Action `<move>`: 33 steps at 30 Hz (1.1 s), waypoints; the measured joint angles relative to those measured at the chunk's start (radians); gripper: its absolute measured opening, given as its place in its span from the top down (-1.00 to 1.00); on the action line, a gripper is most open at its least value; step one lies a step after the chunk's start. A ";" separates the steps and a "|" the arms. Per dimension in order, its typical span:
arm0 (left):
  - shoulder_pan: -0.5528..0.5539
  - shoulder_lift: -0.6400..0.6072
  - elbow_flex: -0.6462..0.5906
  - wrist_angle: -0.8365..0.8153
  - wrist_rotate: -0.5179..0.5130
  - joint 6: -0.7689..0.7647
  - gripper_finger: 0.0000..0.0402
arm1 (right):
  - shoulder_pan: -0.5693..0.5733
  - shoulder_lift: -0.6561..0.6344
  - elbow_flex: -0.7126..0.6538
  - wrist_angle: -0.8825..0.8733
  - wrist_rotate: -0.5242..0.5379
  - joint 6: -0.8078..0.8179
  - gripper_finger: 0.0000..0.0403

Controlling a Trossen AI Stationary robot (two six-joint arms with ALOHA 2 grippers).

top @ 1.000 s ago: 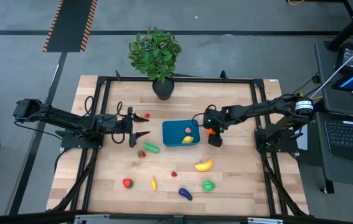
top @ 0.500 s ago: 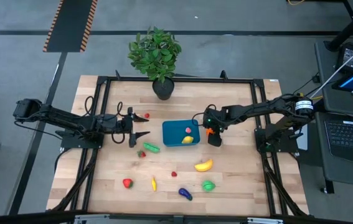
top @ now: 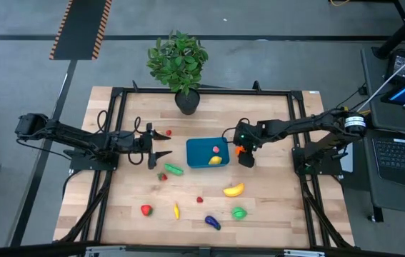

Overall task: Pick and placing Produce into tupperware
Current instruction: Put the tangerine into the blue bin

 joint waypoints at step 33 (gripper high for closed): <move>-0.001 0.000 0.000 0.001 0.000 -0.026 -0.30 | -0.050 -0.919 -0.289 0.044 0.087 -0.059 -0.21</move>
